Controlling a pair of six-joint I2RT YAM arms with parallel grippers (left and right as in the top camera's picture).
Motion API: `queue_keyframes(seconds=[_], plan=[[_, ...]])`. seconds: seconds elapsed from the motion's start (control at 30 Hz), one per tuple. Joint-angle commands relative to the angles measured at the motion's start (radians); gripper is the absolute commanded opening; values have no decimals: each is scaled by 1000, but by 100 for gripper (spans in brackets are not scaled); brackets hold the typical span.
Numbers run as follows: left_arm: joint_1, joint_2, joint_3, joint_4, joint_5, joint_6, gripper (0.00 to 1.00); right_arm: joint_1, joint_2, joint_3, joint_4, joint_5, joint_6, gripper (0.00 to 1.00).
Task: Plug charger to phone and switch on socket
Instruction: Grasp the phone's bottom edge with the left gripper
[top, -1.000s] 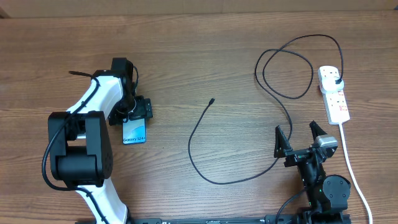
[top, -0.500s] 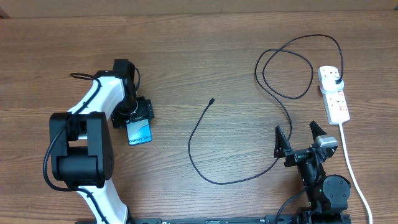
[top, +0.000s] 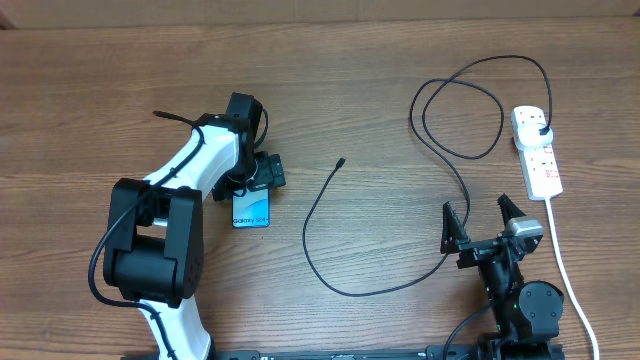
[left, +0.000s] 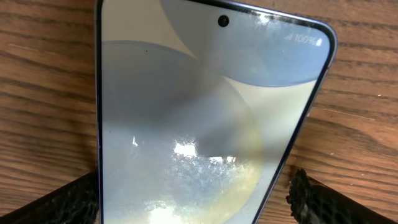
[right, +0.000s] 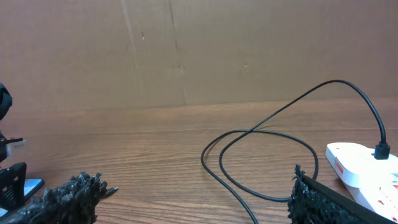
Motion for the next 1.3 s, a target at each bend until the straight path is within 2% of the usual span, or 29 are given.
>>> queue_keyframes(seconds=[0.0,0.3,0.83,1.27], plan=[[-8,47,-43,16,45,27,100,4,-12,-11,3,2,0,100],[-8,47,-45,23,34,175,100,4,-12,-11,3,2,0,100],[-8,47,-98,72,-39,109,99,4,-12,-11,3,2,0,100],[-8,47,-98,66,-10,68,89,4,-12,-11,3,2,0,100]])
